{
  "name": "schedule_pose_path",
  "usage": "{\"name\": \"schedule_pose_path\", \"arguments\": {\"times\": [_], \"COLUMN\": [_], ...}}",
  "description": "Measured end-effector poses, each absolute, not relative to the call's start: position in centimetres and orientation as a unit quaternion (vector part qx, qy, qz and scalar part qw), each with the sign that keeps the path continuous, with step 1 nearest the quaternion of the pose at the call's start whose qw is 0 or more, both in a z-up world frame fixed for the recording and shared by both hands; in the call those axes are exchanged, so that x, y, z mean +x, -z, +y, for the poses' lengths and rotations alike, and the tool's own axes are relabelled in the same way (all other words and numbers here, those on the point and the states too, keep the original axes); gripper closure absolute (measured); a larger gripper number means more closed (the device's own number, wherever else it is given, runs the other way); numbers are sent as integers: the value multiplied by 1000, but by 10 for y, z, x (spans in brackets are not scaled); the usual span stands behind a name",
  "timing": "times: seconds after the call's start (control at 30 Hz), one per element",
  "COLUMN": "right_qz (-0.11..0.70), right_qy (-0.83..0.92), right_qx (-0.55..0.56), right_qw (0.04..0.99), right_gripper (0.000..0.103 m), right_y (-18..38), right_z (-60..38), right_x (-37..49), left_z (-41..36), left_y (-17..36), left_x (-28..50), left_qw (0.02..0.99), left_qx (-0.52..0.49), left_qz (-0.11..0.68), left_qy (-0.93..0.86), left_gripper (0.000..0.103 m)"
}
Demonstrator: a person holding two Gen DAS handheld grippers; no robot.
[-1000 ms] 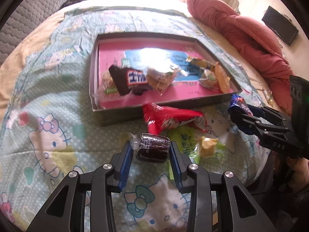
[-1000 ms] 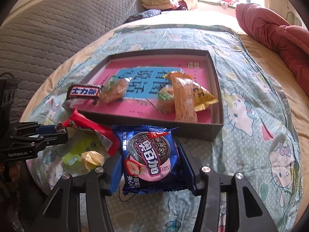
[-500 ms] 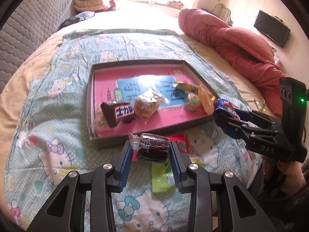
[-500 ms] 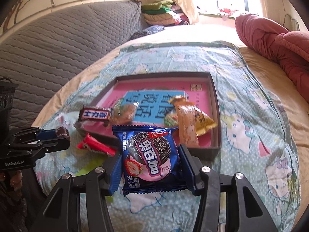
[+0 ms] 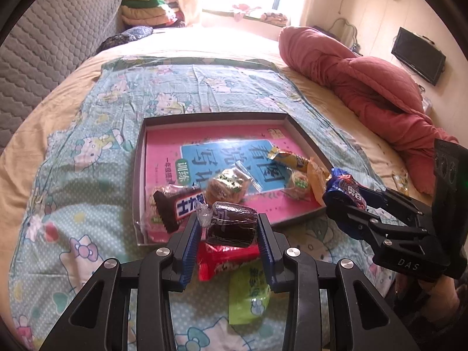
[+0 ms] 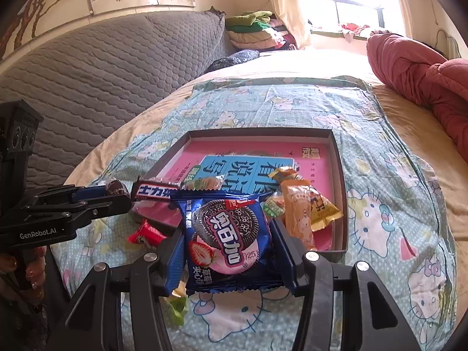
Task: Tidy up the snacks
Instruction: 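Carry the chocolate cake into the tray with the left tool while the right tool carries the cookie pack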
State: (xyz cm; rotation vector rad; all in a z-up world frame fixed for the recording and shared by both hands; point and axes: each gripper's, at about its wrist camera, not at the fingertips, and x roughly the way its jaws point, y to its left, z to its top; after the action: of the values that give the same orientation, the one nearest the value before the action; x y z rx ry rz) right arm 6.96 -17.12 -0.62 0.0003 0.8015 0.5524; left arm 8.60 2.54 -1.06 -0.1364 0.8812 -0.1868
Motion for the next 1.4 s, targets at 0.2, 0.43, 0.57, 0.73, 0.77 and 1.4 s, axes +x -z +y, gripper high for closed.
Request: {"name": "schedule_pose_path", "arguments": {"times": [0.2,0.43,0.57,0.73,0.77,1.4], "right_qz": [378,381,380,381,380,373], "right_qy": [-259,-258,-255,-254,-254,-246], "right_qx": [17,28,28,27,28,17], "right_qw": [889,887,889,889,889,894], "right_gripper": [49,49,49,49,49,49], "right_y": [3,5,6,7,8,13], "right_z": [-177,-179,-179,-177,-177,-170], "right_x": [76,84,90,95,95,115], "left_z": [22,20,21,24,23,16], "left_y": [13,18,23,38,41,70], "left_x": [96,111,120,131,132,135], "left_qw": [901,903,904,898,898,878], "left_qx": [-59,-59,-60,-62,-62,-53], "left_qz": [420,417,415,427,429,465], "left_qy": [88,87,85,81,81,96], "left_gripper": [64,64,64,64,64,64]}}
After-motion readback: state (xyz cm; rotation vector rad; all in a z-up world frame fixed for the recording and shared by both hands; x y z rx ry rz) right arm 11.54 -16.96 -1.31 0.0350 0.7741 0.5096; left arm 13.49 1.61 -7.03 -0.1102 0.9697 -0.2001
